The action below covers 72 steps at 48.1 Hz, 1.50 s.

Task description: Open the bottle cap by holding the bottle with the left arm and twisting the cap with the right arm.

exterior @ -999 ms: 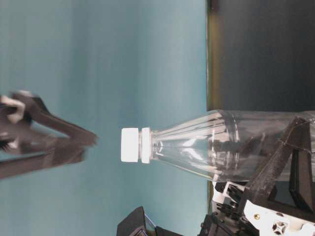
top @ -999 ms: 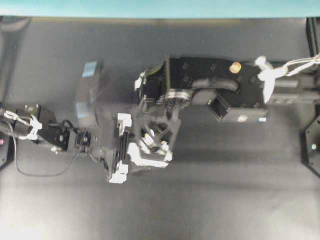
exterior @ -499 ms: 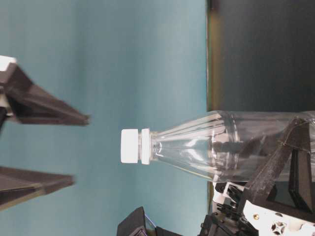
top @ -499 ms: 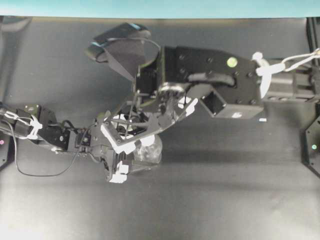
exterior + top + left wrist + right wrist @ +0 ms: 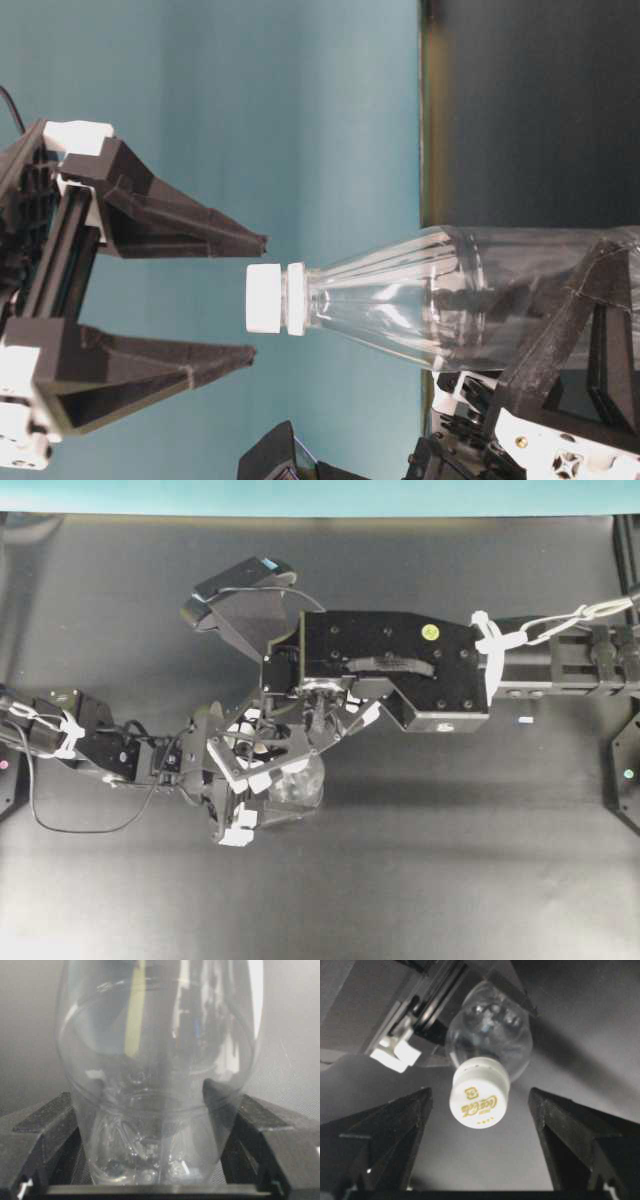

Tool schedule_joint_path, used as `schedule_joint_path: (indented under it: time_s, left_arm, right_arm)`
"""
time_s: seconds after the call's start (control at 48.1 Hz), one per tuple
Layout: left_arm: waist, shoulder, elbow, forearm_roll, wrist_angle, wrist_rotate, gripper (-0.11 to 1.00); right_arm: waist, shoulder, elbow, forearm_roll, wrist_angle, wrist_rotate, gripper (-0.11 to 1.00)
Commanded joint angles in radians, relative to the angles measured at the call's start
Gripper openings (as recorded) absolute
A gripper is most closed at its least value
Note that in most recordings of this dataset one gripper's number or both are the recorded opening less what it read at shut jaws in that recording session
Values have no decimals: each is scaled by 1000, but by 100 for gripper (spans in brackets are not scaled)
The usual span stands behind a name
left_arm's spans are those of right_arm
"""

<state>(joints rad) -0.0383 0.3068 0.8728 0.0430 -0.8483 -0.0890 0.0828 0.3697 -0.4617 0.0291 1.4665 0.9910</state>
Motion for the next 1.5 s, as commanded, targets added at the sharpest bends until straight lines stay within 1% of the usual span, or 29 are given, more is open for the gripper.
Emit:
schedule_joint_path:
  time_s: [0.0, 0.125, 0.27, 0.291, 0.52, 0.582, 0.645, 0.666, 0.895, 1.04, 1.061, 1.186, 1.269, 1.477]
  left_arm:
    - [3, -2, -2, 2, 3, 2, 80]
    - [3, -2, -2, 2, 3, 2, 80]
    - [3, -2, -2, 2, 5, 2, 80]
    - [3, -2, -2, 2, 5, 2, 80]
    - [3, -2, -3, 2, 3, 2, 80]
    - [3, -2, -2, 3, 5, 2, 80]
    - [3, -2, -3, 3, 8, 2, 80]
    - [3, -2, -2, 3, 9, 2, 80]
    - [3, -2, -2, 3, 20, 2, 80]
    - [3, -2, -2, 3, 20, 2, 80]
    - [3, -2, -3, 3, 20, 2, 80]
    - [2, -2, -2, 3, 20, 2, 80]
    - [2, -2, -3, 3, 25, 2, 80]
    - [-3, -2, -3, 2, 31, 2, 80]
  right_arm:
    - [25, -2, 0, -3, -3, 8, 72]
    - [28, -2, 8, -3, 5, 0, 63]
    - [28, -2, 14, -3, 2, -3, 38]
    - [28, -2, 14, -3, 2, -6, 37]
    - [26, -2, 11, -2, 0, -91, 37]
    - [23, -2, 9, -2, 0, -130, 37]
    - [21, -2, 9, 0, 5, -189, 37]
    - [21, -2, 8, 2, 6, -229, 37]
    - [20, 0, 6, 17, 12, -526, 37]
    - [28, -2, 9, 18, 11, -738, 37]
    - [28, -2, 11, 18, 11, -788, 37]
    - [34, -2, 12, 14, 11, -959, 37]
    - [34, -3, 12, 11, 9, -1045, 37]
    - [37, -3, 17, -6, -5, -1221, 37]
